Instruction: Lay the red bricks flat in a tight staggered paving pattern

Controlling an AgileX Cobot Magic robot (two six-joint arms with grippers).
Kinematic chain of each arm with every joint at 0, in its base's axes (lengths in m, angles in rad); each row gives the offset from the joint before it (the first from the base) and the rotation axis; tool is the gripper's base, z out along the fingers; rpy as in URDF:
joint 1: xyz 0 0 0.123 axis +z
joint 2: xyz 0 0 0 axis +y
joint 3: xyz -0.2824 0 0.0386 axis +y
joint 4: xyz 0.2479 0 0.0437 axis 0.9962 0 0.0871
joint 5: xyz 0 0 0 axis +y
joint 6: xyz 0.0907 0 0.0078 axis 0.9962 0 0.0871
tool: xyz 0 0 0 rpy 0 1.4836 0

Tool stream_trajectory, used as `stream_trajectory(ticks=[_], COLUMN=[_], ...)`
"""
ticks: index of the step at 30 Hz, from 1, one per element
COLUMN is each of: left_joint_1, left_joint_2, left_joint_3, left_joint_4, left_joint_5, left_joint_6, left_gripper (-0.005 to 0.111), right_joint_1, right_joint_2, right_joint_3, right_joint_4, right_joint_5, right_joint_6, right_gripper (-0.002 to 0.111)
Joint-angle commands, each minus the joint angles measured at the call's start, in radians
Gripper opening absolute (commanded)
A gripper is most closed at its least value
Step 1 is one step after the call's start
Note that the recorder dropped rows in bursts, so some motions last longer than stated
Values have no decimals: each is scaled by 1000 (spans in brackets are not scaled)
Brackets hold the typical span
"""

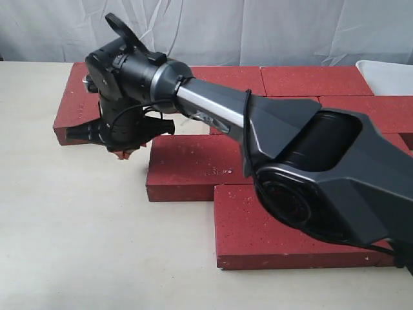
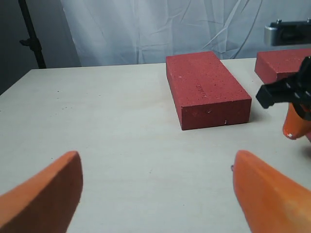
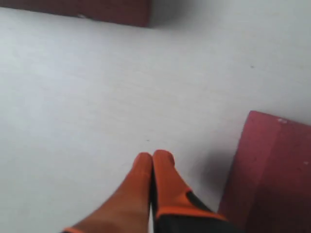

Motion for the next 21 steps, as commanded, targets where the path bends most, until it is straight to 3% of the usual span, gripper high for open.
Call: stream_trajectory(ticks=[1,7,11,15,21], left_joint_1=[-1,-1,-1,-1,-1], left_joint_2=[-3,-3,-3,-3,-3], left_joint_3=[2,2,2,2,2], left_joint_4=[-6,-6,-6,-6,-6], left_joint_5=[-12,-12,-12,-12,-12], left_joint_6=[-3,-3,-3,-3,-3], left_gripper=[79,79,79,79,79], right_joint_1=[-4,-23,-23,-45,-128], right_joint_2=[-78,-141,-198,-279,-507], right_joint_3=[-4,14,124,309,700], right_joint_4=[38,57,116,107,114], right_joint_5=[27,76,76,58,-160], right_joint_6=[-132,-268,-340,-347,-389], right_gripper=[-1,-1,-1,-1,-1])
